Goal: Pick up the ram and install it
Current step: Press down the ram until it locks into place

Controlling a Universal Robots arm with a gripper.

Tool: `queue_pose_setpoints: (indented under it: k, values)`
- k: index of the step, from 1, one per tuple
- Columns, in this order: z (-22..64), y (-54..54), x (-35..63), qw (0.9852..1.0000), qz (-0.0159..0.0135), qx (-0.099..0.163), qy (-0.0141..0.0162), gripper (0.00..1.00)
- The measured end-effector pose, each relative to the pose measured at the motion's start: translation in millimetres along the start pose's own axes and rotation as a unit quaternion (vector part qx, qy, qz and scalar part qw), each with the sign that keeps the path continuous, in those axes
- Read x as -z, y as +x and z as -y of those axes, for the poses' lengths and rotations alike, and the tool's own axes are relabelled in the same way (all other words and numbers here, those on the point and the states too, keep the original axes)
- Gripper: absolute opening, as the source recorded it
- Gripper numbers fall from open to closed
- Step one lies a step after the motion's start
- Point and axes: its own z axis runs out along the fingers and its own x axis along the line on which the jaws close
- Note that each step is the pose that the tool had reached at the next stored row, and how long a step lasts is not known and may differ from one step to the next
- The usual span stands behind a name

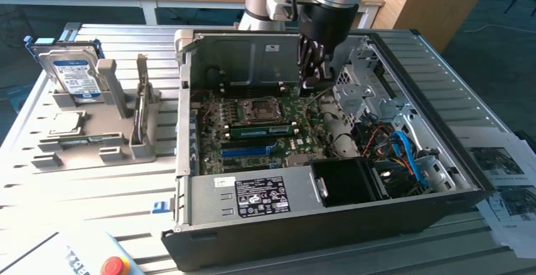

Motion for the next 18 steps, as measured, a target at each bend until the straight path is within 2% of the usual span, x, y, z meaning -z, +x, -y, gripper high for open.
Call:
queue_pose_setpoints:
  k: [18]
  values:
    - [0.6, -0.3, -21.8, 1.0000, 0.0001, 0.000, 0.0028, 0.10]
